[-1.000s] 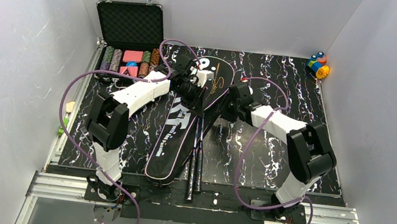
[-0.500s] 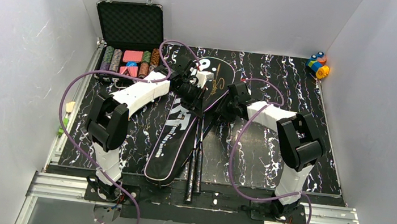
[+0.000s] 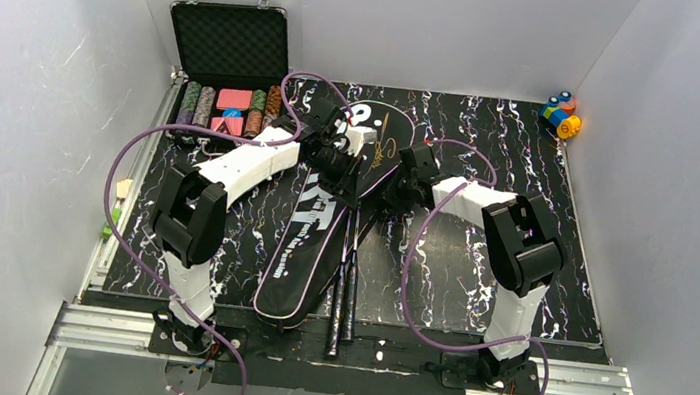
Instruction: Pack up the badminton gear
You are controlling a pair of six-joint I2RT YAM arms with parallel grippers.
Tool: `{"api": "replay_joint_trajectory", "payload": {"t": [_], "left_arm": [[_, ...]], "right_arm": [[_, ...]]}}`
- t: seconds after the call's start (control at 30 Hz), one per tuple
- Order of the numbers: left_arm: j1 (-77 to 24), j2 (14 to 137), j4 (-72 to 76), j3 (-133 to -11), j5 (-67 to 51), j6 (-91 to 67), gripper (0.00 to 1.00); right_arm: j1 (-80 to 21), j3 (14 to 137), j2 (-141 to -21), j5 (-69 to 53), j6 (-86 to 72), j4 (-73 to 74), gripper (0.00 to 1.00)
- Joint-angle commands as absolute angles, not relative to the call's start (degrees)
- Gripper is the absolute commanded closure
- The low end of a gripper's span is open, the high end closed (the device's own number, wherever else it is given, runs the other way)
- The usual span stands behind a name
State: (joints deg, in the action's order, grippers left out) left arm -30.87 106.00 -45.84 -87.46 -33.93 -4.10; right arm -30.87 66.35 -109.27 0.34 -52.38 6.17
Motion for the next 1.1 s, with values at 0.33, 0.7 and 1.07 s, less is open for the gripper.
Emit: {"api": "replay_joint_trajectory", "payload": {"t": [0.33, 0.7, 1.07], "left_arm": [[-31.31, 98.67, -43.48, -84.64, -34.69, -1.33, 0.75], [-35.17, 95.82, -41.08, -83.21, -35.96, -0.26, 0.53], [-42.19, 91.48, -39.62, -78.21, -42.00, 2.81, 0.41]], "right_arm": [[-31.00, 61.98, -99.57, -3.94, -52.08, 6.41, 0.99], [-34.28, 52.18, -78.90, -7.62, -56.06, 14.58, 0.99], [-34.46, 62.52, -74.92, -6.08, -55.88, 25.00, 0.99]]}}
